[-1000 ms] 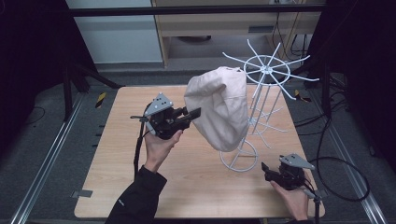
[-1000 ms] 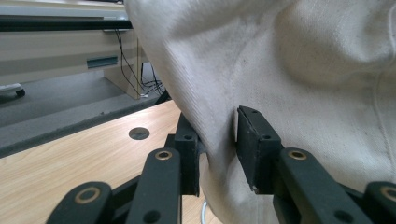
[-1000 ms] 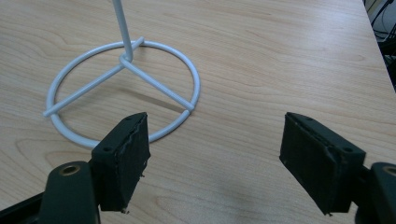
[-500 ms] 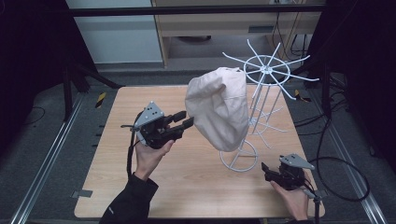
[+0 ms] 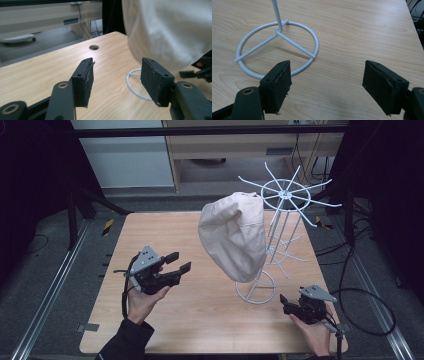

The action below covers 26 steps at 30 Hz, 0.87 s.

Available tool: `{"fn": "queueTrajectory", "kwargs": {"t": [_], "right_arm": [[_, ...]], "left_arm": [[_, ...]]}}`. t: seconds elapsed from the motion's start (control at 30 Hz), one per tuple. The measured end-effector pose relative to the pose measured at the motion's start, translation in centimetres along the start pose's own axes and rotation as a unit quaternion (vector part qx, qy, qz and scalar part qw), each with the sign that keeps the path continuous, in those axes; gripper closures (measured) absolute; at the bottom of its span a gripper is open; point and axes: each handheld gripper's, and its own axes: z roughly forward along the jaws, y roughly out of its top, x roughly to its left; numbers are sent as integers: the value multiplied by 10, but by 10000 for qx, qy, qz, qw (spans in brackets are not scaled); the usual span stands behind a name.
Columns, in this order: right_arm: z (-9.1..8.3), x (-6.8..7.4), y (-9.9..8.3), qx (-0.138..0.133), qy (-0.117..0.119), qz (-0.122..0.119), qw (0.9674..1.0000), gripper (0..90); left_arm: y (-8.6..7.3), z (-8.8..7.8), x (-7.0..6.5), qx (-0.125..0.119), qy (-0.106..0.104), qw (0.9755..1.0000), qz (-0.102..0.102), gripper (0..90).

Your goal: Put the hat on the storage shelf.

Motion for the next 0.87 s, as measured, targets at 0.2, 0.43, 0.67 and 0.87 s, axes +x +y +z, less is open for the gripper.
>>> {"fn": "queueTrajectory", "kwargs": {"t": [0.2, 0.43, 0.67, 0.87], "right_arm": [[0, 0, 0, 0, -7, -1, 10000, 221], [0, -1, -1, 6, 0, 19, 10000, 204], [1, -2, -3, 52, 34, 19, 10000, 185], [1, -1, -4, 74, 36, 12, 10000, 177]], "left_arm": [[-25, -9, 14, 219, 250, 9994, -36, 370], [-49, -15, 27, 538, 507, 9972, -59, 315], [-89, -24, 48, 936, 856, 9916, -246, 248], [-114, -34, 60, 1188, 1023, 9871, -329, 227]]}}
